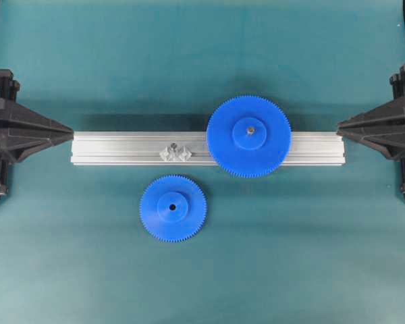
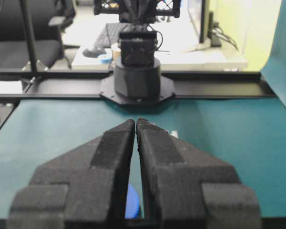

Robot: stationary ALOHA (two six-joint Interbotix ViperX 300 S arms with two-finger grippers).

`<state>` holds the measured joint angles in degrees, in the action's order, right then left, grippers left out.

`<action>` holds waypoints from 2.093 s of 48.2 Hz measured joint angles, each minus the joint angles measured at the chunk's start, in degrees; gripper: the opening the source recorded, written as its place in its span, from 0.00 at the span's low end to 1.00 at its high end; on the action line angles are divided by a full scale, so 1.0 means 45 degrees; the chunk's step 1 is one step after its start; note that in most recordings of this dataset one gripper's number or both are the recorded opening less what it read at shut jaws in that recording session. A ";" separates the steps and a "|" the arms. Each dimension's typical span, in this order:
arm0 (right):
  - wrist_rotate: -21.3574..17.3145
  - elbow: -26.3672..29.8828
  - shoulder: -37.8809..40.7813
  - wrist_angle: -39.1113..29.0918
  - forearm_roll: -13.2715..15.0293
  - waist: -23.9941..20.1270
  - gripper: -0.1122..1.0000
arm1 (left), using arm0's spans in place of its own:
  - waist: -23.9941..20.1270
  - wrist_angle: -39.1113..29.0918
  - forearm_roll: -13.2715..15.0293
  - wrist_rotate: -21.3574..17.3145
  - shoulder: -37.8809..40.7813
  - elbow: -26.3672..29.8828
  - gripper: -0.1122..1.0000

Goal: Insert the small gear onto the shaft.
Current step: 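Move the left gripper toward the small blue gear on the table, then lower the left gripper and grasp the small blue gear's hub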

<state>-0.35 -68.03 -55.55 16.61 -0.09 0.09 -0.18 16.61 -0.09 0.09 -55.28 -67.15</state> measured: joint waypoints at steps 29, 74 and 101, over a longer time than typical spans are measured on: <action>-0.0117 0.0293 -0.0371 -0.4434 -0.0586 0.0234 0.47 | 0.1270 -0.3691 -0.0137 0.1035 0.5859 0.2988 0.09; -0.0117 0.0312 -0.0625 -0.6582 -0.0566 0.0703 0.47 | 0.1289 -0.5820 -0.0137 0.1934 1.1035 0.5918 0.91; -0.0117 0.0312 -0.1504 -0.7422 -0.0586 0.0742 0.47 | 0.1328 -0.7754 -0.0137 0.1934 1.3789 0.8281 0.91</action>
<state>-0.88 -66.62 -62.31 -16.79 -2.72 3.43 5.80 -18.28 -0.70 8.79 6.77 -29.88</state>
